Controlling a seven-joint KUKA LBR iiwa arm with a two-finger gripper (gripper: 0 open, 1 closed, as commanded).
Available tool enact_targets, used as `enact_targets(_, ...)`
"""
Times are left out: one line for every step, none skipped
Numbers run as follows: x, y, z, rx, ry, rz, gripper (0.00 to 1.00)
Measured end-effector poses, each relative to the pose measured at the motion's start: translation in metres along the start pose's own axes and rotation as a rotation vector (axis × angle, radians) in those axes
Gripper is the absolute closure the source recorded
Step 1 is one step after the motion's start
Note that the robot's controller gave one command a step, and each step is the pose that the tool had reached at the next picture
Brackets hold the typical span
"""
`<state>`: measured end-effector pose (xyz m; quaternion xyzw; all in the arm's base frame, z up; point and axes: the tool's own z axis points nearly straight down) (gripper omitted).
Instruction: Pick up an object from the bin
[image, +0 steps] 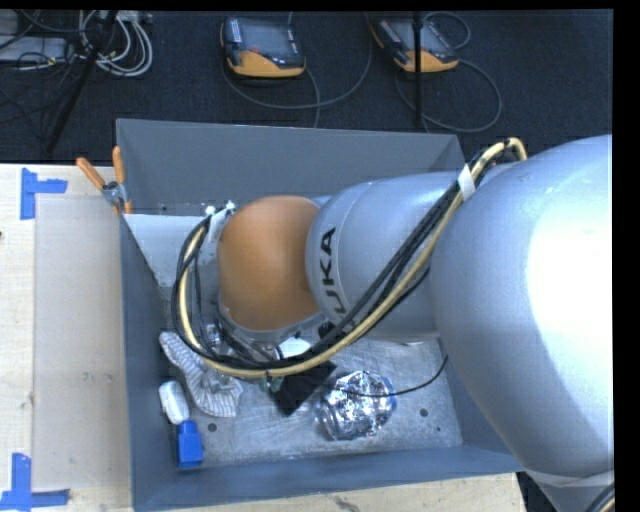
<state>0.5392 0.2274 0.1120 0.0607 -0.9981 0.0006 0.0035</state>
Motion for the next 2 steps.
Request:
enact_targets(-0.009,-0.009,-0.061,0.000,-0.004,-0.029,1.00)
enact_targets(-0.002,-0.021,-0.128,0.000,-0.003,-0.013,1.00)
